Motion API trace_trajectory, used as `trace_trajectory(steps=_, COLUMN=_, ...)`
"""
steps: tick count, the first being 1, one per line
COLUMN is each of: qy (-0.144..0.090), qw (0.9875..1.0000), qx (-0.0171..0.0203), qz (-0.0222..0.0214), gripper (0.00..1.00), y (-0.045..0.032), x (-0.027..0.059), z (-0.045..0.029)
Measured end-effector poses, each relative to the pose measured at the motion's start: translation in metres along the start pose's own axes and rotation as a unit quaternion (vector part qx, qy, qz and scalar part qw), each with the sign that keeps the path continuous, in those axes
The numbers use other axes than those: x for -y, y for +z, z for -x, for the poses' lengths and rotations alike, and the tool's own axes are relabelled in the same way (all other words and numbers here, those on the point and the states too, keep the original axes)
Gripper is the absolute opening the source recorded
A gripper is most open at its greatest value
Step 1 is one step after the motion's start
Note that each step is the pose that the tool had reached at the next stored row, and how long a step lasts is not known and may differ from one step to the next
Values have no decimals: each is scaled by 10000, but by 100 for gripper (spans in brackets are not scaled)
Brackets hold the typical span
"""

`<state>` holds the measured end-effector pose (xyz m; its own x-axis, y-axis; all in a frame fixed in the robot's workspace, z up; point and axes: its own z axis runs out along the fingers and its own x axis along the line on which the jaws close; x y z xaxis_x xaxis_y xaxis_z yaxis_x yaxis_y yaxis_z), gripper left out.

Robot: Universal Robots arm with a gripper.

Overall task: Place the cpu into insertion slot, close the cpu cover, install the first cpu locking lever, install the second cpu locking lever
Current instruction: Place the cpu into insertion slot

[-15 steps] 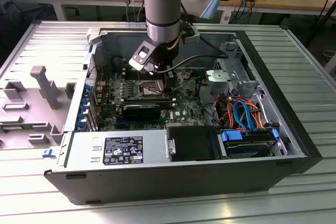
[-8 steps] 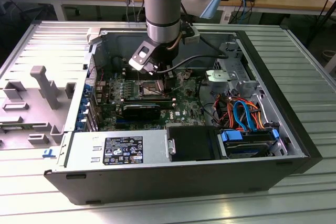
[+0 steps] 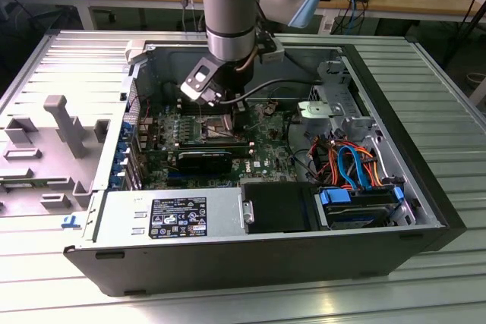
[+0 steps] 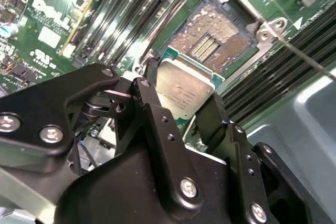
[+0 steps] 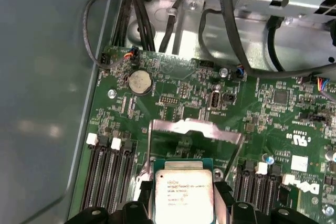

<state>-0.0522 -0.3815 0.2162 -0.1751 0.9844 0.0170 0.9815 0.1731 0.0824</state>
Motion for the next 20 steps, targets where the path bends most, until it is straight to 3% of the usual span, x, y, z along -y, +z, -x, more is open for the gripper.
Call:
trace_trajectory(steps=5, qy=27, qw=10000, qx=2, qz=1, gripper=54, y=-10, x=128, z=-58)
trace_trajectory(steps=12, qy=80, qw=10000, qx=15, qz=1, gripper=54, y=-6, x=150, z=-76)
trace_trajectory(steps=20, qy=504, qw=9987, qx=106, qz=-2, gripper=54, y=3, x=151, z=-77)
